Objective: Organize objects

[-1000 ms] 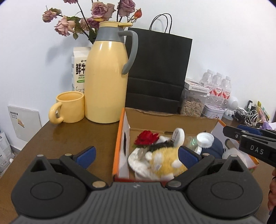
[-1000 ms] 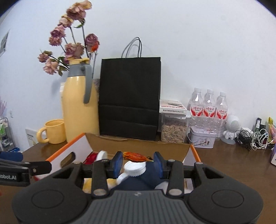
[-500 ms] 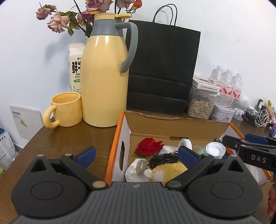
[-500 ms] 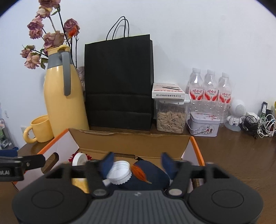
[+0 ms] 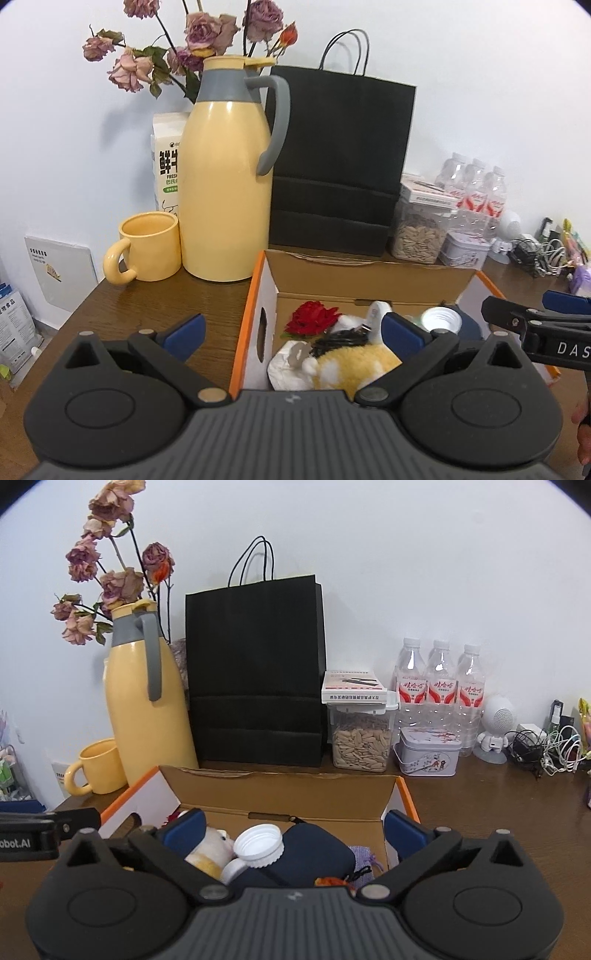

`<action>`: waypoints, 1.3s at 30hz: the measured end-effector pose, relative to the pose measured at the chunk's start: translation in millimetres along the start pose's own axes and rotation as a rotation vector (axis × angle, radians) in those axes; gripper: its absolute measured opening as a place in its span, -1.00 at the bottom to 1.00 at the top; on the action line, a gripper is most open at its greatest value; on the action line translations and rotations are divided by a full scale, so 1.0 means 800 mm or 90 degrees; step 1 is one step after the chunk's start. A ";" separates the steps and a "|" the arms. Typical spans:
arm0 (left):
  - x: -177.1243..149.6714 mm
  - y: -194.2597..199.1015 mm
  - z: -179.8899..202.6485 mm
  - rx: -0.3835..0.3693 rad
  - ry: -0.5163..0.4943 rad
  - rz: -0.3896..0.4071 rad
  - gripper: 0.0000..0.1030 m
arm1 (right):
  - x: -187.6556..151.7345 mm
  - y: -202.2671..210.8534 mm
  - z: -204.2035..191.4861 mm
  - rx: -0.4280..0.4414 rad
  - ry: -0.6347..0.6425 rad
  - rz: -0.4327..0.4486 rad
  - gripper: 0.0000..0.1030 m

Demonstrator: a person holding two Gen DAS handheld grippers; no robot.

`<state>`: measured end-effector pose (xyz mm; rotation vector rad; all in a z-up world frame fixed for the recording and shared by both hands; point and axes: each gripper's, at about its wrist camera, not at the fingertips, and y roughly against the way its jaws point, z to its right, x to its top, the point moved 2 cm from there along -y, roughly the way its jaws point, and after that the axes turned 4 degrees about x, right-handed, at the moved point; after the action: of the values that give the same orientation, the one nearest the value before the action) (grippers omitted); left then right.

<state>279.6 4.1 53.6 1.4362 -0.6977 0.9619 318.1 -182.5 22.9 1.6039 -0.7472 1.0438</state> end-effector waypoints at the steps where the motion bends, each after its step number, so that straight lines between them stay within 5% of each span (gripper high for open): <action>1: -0.001 0.008 -0.001 -0.003 0.000 0.004 1.00 | 0.000 0.007 -0.002 0.002 0.002 0.004 1.00; 11: -0.042 0.099 -0.017 -0.035 -0.025 0.041 1.00 | -0.029 0.107 -0.025 0.011 0.011 0.031 1.00; 18: -0.090 0.149 -0.031 -0.039 -0.036 0.023 1.00 | -0.075 0.166 -0.044 0.022 0.016 0.019 1.00; 27: -0.146 0.170 -0.049 -0.024 -0.030 -0.034 1.00 | -0.127 0.193 -0.061 0.022 -0.003 -0.029 1.00; 39: -0.156 0.177 -0.050 -0.024 -0.028 -0.040 1.00 | -0.146 0.198 -0.064 0.014 -0.012 -0.049 1.00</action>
<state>91.5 13.0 11.8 1.4414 -0.6955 0.8668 117.5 -180.1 -11.2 1.6510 -0.6834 0.9861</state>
